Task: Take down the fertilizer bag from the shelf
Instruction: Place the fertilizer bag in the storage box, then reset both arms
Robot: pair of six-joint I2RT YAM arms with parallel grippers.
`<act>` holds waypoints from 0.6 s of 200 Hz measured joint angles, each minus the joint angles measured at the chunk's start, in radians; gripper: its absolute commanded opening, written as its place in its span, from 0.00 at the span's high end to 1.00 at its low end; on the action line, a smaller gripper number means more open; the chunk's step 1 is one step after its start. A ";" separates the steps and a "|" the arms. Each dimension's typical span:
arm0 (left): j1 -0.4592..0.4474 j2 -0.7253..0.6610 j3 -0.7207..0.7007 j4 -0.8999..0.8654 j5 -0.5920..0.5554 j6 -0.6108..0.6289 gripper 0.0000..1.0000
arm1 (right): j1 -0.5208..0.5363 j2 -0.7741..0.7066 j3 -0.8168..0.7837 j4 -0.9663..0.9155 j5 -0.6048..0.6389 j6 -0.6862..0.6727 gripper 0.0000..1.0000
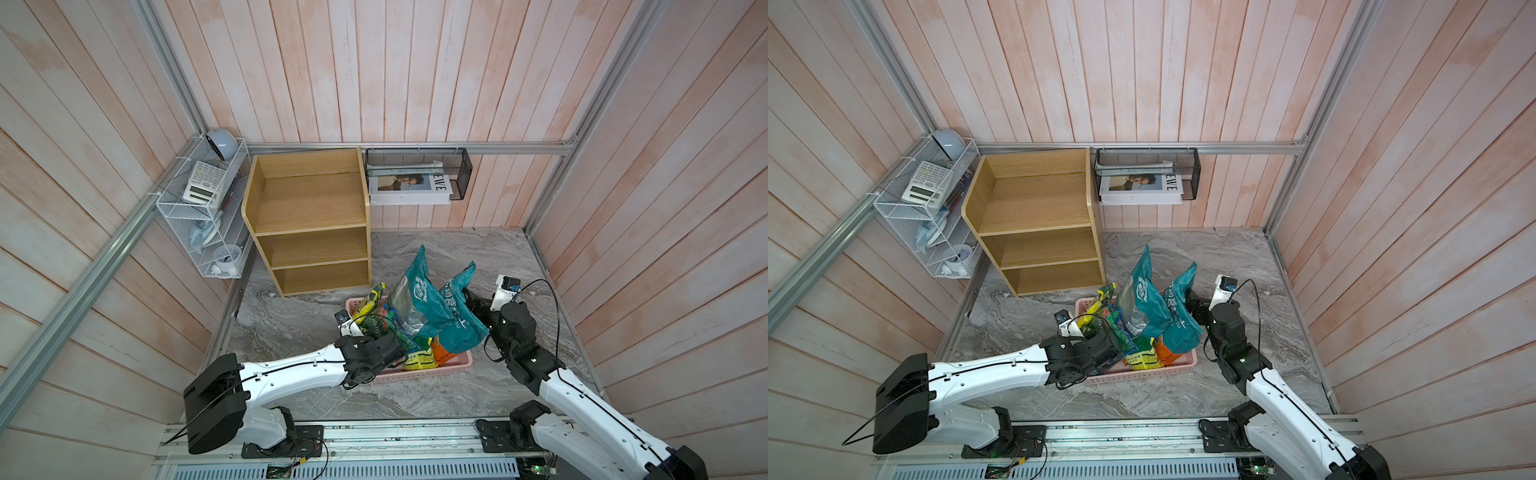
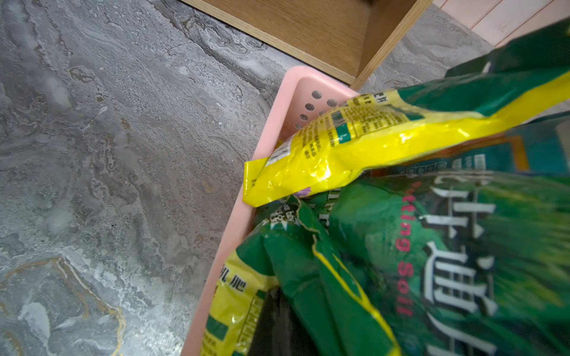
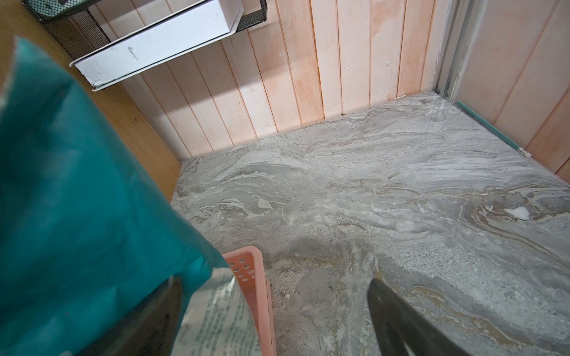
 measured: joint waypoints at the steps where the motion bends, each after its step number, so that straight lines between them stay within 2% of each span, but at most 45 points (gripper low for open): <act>1: 0.000 -0.003 0.000 0.002 0.000 0.006 0.85 | 0.000 0.000 0.000 0.000 0.000 0.000 0.02; 14: 0.002 -0.037 0.001 0.009 0.003 0.046 0.76 | 0.000 -0.005 0.001 -0.010 0.010 -0.004 0.02; 27: 0.001 -0.093 0.005 0.017 -0.002 0.098 0.43 | 0.000 -0.014 0.007 -0.033 0.029 -0.013 0.02; 39: 0.000 -0.156 0.019 0.029 -0.023 0.142 0.05 | -0.003 -0.021 0.022 -0.062 0.055 -0.027 0.02; 42: -0.002 -0.174 0.023 0.034 -0.031 0.156 0.01 | -0.006 -0.023 0.028 -0.070 0.063 -0.031 0.02; 66: -0.013 -0.340 0.041 0.103 -0.147 0.269 0.00 | -0.061 -0.049 0.081 -0.110 0.113 -0.050 0.02; 93: -0.005 -0.528 -0.005 0.285 -0.312 0.496 0.00 | -0.179 -0.071 0.113 -0.084 0.184 -0.063 0.02; 105: 0.024 -0.593 -0.065 0.421 -0.377 0.638 0.00 | -0.222 -0.058 0.094 -0.024 0.222 -0.066 0.02; 120: 0.127 -0.629 -0.156 0.603 -0.396 0.827 0.00 | -0.251 -0.017 0.038 0.085 0.253 -0.090 0.02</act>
